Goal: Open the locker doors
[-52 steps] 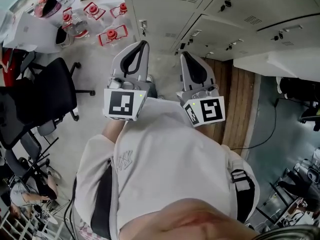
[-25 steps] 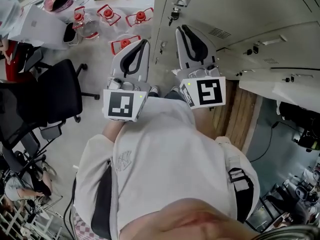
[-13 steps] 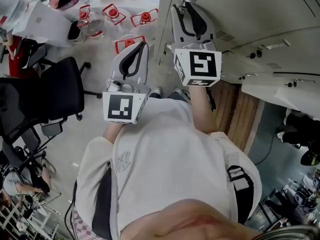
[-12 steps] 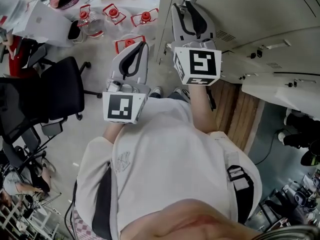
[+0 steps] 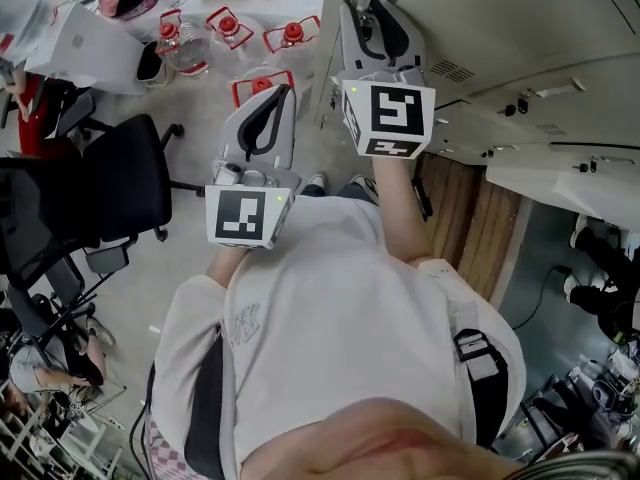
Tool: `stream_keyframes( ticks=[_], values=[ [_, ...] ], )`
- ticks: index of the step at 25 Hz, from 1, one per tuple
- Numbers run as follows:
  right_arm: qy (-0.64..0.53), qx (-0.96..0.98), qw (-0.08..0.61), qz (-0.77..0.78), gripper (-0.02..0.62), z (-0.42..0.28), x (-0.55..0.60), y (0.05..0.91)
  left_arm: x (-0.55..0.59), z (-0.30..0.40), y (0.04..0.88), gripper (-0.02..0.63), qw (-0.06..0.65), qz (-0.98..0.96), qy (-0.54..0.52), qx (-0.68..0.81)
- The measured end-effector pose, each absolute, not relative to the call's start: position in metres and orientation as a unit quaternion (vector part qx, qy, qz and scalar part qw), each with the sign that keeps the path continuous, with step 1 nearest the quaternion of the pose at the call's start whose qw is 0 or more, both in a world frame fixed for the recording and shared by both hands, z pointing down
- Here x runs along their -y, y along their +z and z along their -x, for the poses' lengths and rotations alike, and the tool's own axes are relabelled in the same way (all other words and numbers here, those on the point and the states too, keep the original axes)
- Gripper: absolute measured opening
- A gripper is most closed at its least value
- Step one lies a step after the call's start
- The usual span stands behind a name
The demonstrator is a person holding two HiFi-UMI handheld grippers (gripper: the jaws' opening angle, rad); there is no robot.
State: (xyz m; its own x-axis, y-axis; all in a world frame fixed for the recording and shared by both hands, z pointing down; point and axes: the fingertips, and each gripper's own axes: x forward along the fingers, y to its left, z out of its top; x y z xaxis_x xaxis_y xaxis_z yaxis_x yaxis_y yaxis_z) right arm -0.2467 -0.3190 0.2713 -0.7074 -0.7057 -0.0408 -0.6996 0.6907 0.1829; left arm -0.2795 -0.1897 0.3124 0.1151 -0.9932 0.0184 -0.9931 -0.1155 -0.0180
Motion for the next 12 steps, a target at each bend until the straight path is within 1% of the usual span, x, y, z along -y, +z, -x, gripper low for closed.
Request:
stream_keyframes(
  ticks=[6,12],
  values=[
    [-0.086,0.926,-0.005,-0.368,0.081,0.242,0.3,0.267,0.186,0.276,0.312,0.002,0.002,0.754,-0.011,-0.657],
    [-0.076,0.942,-0.027,-0.326,0.08,0.226,0.264,0.267,0.181,0.252,0.308,0.002,0.009,0.769,-0.011,-0.639]
  ],
)
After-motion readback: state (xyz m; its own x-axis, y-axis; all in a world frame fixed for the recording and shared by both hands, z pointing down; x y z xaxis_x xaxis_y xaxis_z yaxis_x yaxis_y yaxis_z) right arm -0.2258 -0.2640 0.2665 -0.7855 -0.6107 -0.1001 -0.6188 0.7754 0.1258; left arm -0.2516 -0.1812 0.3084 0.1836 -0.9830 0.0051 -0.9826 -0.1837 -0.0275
